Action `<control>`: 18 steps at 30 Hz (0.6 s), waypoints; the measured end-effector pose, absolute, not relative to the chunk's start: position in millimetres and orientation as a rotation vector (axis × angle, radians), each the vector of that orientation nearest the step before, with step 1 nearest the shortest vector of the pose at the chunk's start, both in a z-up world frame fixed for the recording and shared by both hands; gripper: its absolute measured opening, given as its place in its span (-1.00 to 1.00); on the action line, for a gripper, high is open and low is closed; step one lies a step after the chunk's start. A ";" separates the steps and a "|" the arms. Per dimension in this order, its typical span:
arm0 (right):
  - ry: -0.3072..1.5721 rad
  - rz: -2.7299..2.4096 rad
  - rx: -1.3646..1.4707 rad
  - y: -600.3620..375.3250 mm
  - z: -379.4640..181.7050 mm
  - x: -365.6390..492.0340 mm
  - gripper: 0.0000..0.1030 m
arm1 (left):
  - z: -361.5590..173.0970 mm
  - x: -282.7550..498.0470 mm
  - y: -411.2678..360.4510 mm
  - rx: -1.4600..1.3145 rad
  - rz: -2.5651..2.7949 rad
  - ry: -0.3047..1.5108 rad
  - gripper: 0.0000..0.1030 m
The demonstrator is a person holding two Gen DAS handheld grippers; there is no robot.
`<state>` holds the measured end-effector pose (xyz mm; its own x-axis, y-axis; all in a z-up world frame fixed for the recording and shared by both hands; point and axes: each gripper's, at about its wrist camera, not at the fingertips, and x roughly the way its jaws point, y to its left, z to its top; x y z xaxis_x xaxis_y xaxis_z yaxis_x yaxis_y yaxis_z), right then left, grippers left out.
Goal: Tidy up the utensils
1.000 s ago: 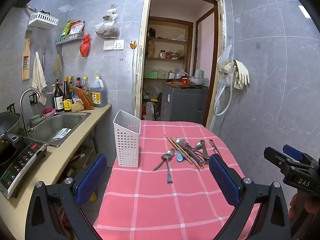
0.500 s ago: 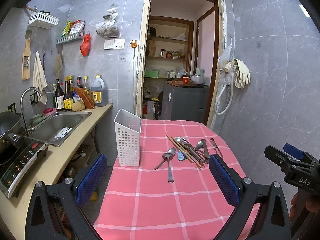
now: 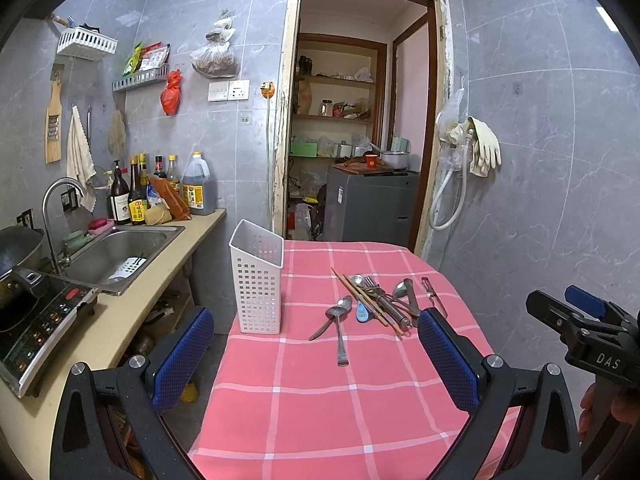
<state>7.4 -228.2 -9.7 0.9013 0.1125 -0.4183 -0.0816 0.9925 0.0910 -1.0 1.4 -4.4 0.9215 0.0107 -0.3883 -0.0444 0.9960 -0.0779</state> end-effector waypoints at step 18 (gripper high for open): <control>0.440 0.102 0.074 -226.9 -10.7 6.5 0.98 | -4.0 -1.2 0.9 -0.083 0.028 0.399 0.99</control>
<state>6.5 -226.9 -10.7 0.8996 0.1145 -0.4214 -0.0825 0.9922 0.0934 -1.2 0.9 -4.0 0.9211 0.0105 -0.3892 -0.0432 0.9962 -0.0753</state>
